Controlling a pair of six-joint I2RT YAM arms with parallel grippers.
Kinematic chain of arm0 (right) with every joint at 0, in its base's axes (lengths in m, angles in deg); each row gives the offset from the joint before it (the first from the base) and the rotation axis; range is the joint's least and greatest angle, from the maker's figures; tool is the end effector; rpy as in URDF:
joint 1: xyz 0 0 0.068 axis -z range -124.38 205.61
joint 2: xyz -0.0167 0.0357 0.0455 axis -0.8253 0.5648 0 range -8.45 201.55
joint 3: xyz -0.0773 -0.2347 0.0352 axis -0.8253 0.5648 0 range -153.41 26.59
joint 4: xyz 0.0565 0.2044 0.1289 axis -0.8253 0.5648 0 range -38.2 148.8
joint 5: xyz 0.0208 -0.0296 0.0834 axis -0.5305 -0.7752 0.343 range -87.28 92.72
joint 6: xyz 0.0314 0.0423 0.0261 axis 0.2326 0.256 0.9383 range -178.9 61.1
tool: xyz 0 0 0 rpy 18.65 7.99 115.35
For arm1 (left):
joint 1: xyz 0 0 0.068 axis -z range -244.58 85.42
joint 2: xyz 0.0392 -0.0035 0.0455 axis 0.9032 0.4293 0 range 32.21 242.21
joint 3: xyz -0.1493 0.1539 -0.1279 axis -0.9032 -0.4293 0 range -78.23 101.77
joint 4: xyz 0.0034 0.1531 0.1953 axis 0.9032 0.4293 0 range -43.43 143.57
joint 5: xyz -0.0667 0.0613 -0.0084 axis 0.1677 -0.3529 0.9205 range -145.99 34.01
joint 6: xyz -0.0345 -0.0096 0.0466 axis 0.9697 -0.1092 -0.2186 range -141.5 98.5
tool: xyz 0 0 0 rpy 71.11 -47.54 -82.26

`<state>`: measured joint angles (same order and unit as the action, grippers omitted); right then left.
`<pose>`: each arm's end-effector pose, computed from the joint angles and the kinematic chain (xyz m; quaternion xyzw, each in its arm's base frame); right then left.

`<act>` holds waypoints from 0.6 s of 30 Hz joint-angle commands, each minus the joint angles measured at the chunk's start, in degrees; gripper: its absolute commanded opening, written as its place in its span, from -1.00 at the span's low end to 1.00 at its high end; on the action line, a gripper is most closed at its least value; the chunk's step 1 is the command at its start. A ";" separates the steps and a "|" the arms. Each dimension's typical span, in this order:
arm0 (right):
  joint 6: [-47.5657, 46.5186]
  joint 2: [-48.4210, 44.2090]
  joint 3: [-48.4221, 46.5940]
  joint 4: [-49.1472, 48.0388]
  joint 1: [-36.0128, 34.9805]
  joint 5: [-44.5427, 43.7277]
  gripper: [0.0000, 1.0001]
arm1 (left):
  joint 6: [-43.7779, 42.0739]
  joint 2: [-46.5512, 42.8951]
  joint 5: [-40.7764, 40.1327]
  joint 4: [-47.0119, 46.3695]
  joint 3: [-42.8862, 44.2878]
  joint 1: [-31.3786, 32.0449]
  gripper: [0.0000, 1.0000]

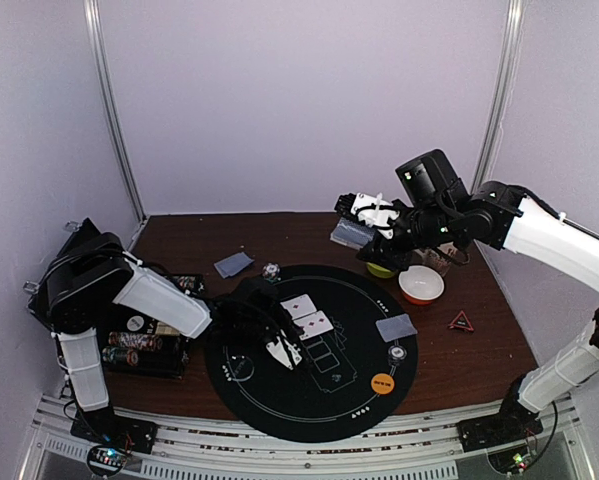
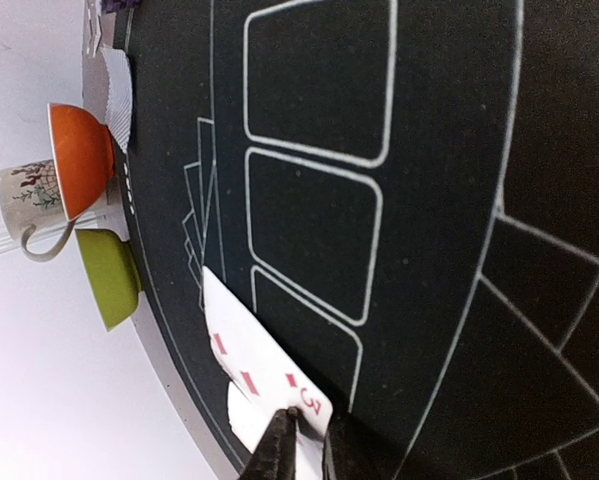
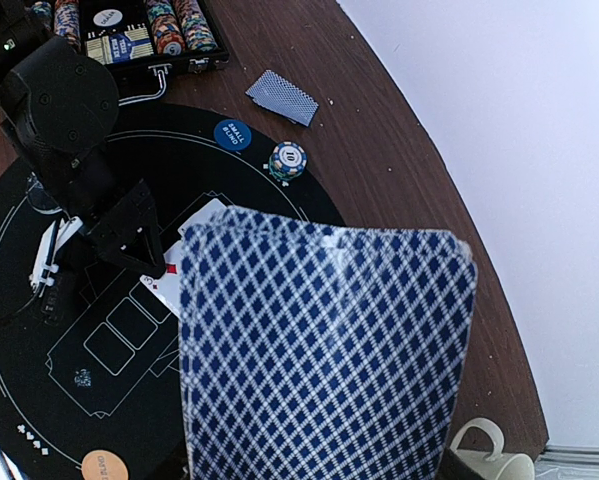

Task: Distribute texas hold em gaming equipment
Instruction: Flop the poker card into the community card area.

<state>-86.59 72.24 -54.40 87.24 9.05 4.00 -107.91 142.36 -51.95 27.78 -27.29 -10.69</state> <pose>0.2103 0.2236 0.3444 -0.5398 0.7045 0.0854 0.4528 0.2104 -0.2935 0.0957 0.8584 0.2942 0.0866 0.4111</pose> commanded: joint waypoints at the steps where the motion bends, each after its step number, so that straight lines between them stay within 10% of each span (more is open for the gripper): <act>1: 0.67 -1.50 0.63 -0.46 0.22 -0.17 0.01 | 0.80 -0.85 -3.91 6.44 -2.38 -0.63 -0.72; 18: 0.70 -2.08 0.60 -0.24 0.25 -0.34 0.01 | 3.85 -1.38 -4.90 6.51 -2.80 0.95 -0.37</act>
<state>-86.56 72.22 -54.40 87.24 9.05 4.00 -105.31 139.97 -56.06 28.65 -29.15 -10.10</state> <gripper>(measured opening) 0.509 0.274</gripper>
